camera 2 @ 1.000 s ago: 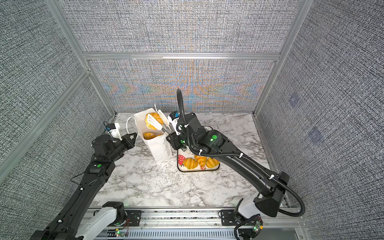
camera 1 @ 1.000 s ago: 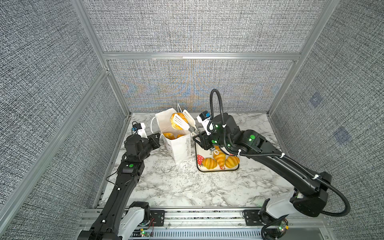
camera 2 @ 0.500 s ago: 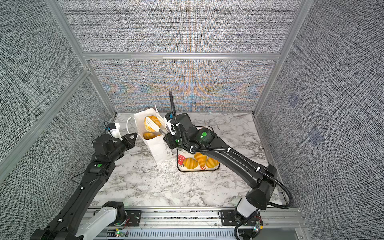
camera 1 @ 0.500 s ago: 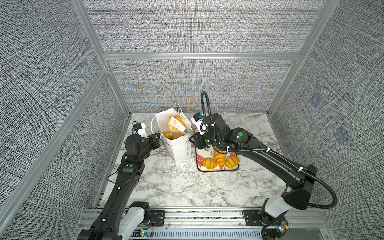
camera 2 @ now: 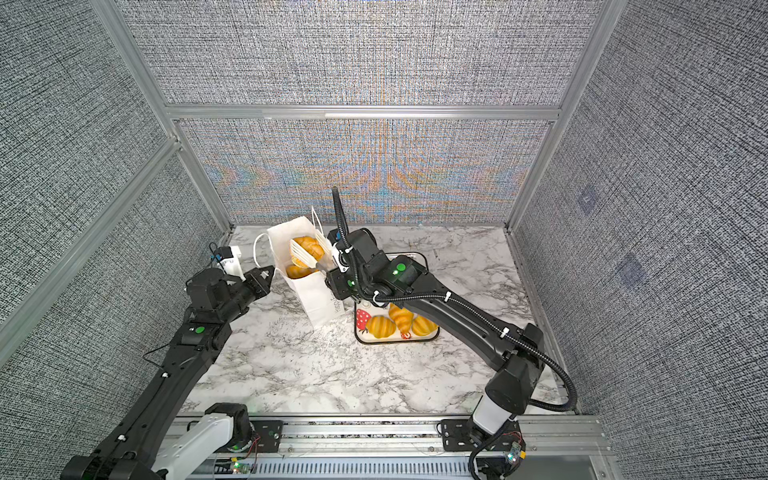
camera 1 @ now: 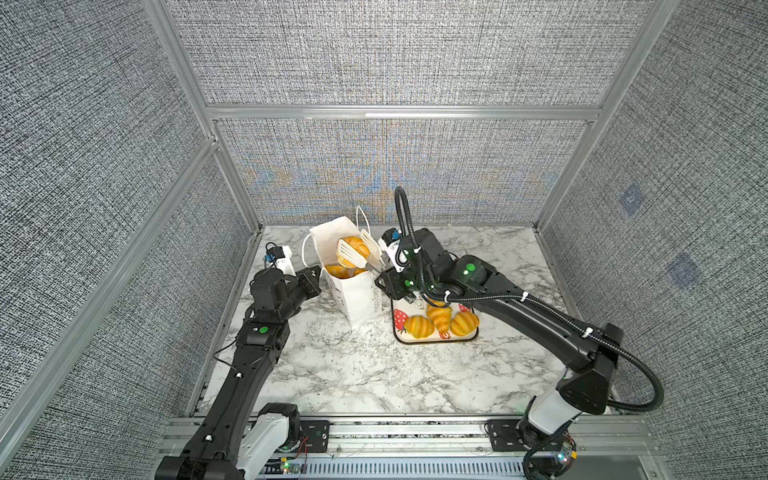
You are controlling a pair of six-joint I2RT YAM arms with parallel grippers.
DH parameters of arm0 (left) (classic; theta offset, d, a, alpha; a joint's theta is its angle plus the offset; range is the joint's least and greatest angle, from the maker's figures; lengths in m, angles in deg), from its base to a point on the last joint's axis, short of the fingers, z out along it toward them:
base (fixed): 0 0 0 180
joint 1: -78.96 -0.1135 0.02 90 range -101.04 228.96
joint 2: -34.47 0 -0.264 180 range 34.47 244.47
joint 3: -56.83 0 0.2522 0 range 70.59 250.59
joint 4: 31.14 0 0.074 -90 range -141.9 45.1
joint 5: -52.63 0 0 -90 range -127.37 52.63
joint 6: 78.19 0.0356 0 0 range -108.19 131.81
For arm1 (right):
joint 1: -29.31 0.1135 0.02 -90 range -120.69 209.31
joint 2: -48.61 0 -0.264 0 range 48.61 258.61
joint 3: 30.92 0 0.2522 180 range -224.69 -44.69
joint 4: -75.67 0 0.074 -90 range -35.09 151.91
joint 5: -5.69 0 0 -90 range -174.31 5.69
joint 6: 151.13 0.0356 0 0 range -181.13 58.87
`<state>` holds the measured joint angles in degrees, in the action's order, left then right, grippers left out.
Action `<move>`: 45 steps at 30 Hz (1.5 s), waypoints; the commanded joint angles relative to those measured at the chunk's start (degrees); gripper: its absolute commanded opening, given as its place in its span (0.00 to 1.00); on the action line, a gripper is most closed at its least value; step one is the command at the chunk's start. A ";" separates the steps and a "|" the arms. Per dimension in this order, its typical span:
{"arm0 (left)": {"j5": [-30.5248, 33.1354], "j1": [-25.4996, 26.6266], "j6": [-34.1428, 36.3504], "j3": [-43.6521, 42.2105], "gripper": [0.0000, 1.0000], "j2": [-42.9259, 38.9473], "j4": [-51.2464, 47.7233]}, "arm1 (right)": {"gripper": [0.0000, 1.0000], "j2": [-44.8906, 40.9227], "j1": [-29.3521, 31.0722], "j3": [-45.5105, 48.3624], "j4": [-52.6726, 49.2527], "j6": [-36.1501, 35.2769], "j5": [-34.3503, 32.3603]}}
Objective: Place the fake bread into the paper bag
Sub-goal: 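Carry the puff bun with the right tongs over the bag opening, then lower the puff bun into the bag and open the tongs, then raise the open tongs out of the bag back over the tray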
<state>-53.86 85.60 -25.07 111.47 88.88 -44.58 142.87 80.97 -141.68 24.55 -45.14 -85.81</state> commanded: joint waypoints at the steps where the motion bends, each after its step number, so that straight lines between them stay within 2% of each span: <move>1: -0.08 0.04 0.58 -0.43 0.00 0.03 0.34 | 0.52 0.14 0.11 0.05 1.59 0.73 -0.61; 12: -0.13 0.03 0.50 -0.62 0.00 -0.26 0.36 | 0.62 -0.04 0.06 0.05 1.50 0.66 -0.60; 30: 0.04 -0.04 0.32 -0.53 0.00 -1.59 -0.54 | 0.61 -6.28 0.10 -0.33 0.36 0.32 -2.03; 45: -0.15 0.05 0.01 -0.05 0.00 -1.46 -0.57 | 0.61 -15.25 -0.93 2.88 -3.34 0.37 -8.46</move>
<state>-53.86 85.60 -25.11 111.05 87.40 -44.78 128.79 80.31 -139.21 21.47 -44.96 -92.04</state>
